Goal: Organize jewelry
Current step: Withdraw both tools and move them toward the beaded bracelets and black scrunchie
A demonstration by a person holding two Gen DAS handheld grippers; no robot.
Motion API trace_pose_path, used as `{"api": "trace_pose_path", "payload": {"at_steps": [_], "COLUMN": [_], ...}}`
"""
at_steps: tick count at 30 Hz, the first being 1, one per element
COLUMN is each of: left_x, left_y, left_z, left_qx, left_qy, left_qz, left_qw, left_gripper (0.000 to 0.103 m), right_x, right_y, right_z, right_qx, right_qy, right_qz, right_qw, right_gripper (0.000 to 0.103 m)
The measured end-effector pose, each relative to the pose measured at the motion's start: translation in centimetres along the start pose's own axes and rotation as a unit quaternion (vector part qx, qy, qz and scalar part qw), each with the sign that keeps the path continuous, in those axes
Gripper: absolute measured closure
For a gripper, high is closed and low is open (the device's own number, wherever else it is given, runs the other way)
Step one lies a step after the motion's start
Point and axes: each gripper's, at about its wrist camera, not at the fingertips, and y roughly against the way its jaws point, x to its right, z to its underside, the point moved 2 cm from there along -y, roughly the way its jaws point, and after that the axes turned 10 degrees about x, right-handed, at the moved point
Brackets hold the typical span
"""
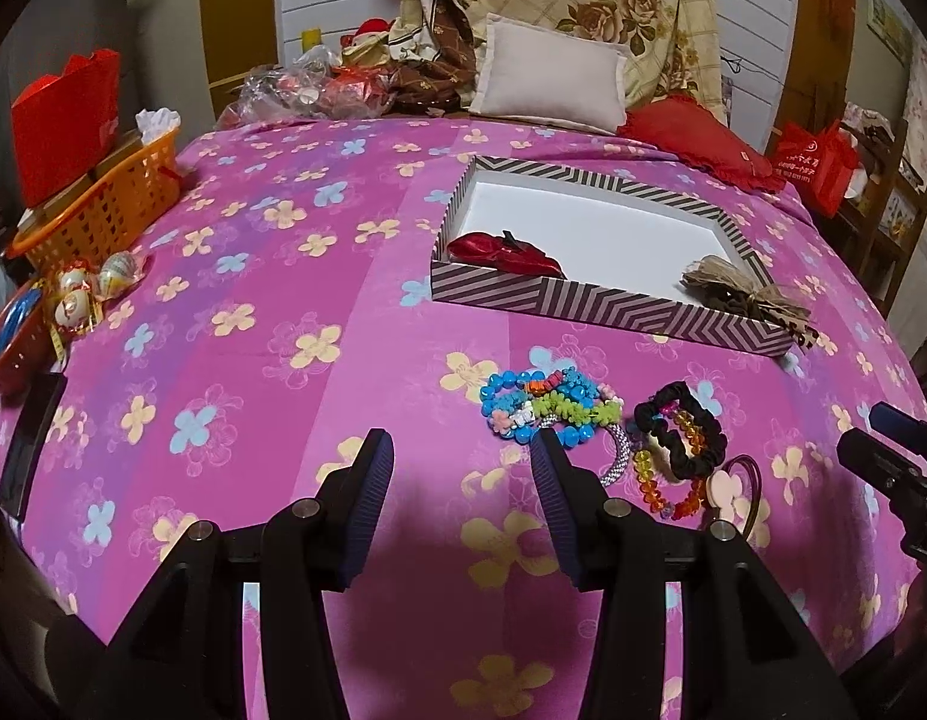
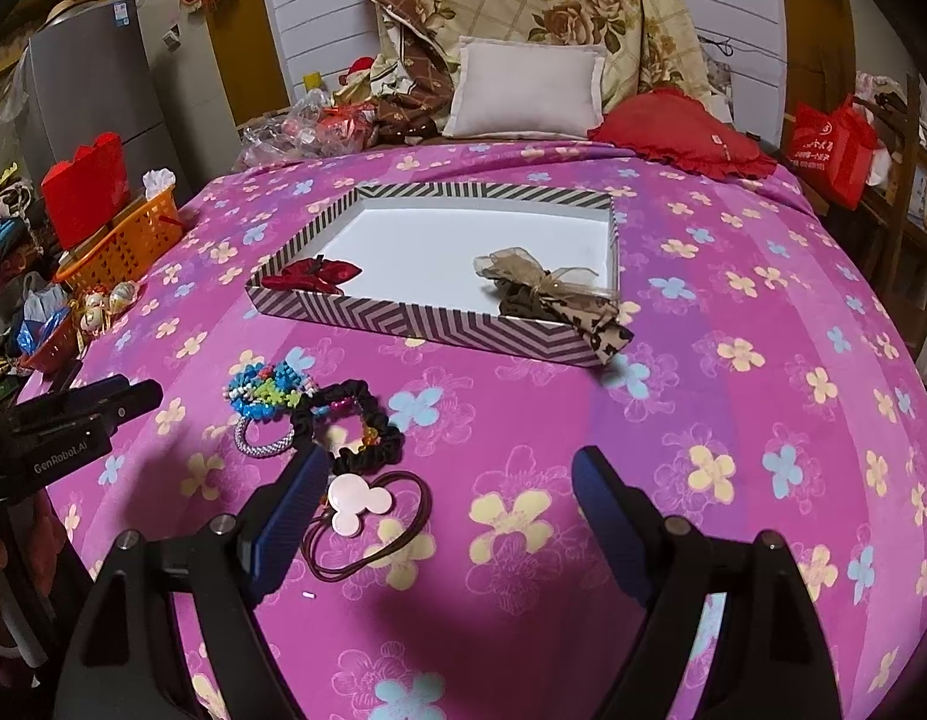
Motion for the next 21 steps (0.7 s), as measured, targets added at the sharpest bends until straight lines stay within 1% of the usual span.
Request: {"api": "trace_pose_path", "payload": {"at_steps": [21], "left_x": [0.12], "left_y": [-0.13], "left_z": [0.23], "left_qx": [-0.007], "left_qy": [-0.003], "left_qz": [-0.001], "left_qw": [1.0000], "left_gripper": [0.081], "right_x": [-0.41], "right_y": [-0.50], "right_z": [0.22], "right_qx": [-0.006], "right_qy": [0.004], "right_qz": [-0.002], "right_qw": [1.000], "right_gripper": [0.017]}}
